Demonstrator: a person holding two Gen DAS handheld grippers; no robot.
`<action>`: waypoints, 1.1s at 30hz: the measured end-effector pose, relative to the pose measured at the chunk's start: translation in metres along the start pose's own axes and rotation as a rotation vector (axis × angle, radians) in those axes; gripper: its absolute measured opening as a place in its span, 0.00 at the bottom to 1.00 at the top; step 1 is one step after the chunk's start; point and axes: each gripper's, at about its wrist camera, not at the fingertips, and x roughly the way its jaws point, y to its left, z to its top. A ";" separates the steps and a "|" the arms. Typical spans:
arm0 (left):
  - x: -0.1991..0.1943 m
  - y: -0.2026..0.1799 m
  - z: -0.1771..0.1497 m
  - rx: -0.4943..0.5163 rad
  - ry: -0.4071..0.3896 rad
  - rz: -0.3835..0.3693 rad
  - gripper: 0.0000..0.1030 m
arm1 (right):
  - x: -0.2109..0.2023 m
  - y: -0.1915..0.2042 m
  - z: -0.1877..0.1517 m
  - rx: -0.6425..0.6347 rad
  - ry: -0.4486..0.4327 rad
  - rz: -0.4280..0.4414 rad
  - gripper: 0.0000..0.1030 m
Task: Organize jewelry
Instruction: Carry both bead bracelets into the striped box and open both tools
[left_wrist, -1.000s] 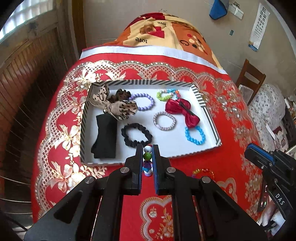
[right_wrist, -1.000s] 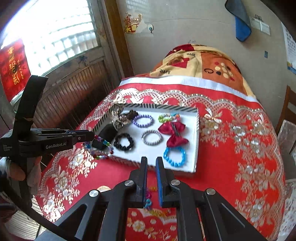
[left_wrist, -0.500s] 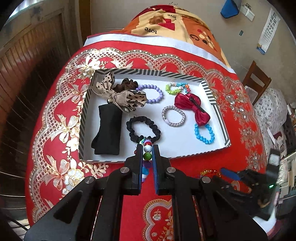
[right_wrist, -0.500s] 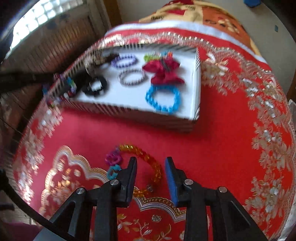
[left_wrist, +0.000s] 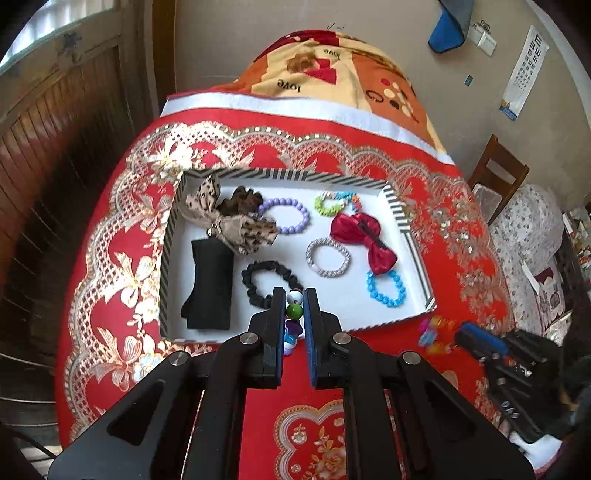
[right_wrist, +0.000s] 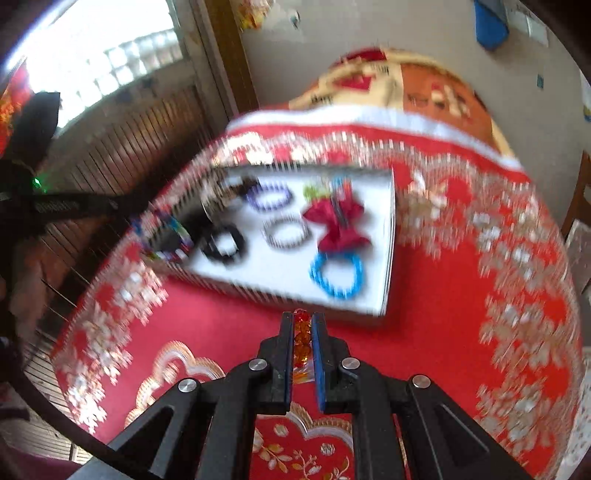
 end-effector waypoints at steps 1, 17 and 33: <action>0.000 -0.001 0.002 0.002 -0.004 0.001 0.08 | -0.005 0.003 0.007 -0.010 -0.016 -0.005 0.08; 0.049 -0.009 0.043 0.019 0.018 0.064 0.08 | 0.026 0.033 0.072 -0.049 -0.053 0.082 0.08; 0.130 -0.011 0.070 -0.011 0.114 0.051 0.08 | 0.113 -0.012 0.061 0.136 0.114 0.124 0.08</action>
